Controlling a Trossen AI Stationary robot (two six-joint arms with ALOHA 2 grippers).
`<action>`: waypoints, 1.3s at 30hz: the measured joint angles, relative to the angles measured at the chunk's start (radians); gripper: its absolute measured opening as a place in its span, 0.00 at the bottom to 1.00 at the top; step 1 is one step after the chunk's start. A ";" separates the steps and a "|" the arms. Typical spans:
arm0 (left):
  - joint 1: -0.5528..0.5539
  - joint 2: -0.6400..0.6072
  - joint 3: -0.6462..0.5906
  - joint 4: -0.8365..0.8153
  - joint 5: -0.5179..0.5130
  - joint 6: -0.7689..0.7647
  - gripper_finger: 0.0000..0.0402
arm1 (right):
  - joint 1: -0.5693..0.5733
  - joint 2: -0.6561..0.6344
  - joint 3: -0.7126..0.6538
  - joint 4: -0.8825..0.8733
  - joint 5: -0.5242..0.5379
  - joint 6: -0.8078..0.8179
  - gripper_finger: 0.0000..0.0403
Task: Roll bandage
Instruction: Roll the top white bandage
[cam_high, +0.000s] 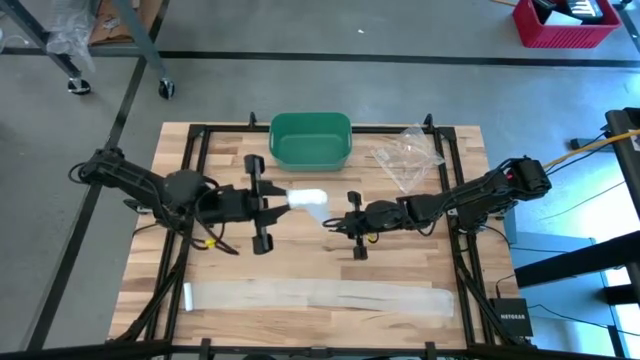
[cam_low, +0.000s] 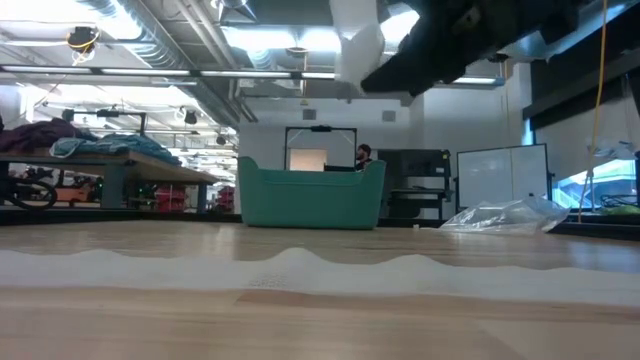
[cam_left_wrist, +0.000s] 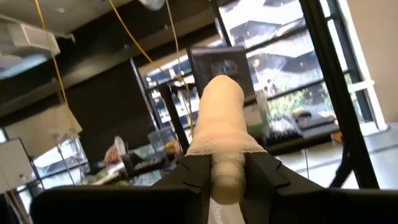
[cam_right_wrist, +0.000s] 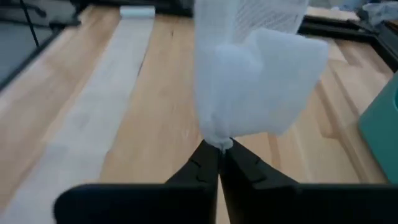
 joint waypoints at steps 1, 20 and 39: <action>0.003 0.001 0.000 -0.024 -0.001 -0.012 0.13 | 0.000 0.000 0.000 0.008 0.007 0.012 0.07; 0.002 0.002 0.000 -0.124 -0.001 -0.040 0.13 | 0.000 -0.097 0.001 0.002 -0.012 -0.094 0.57; 0.002 0.002 0.000 -0.124 0.000 -0.040 0.13 | -0.002 0.049 0.000 0.249 -0.041 -0.187 0.37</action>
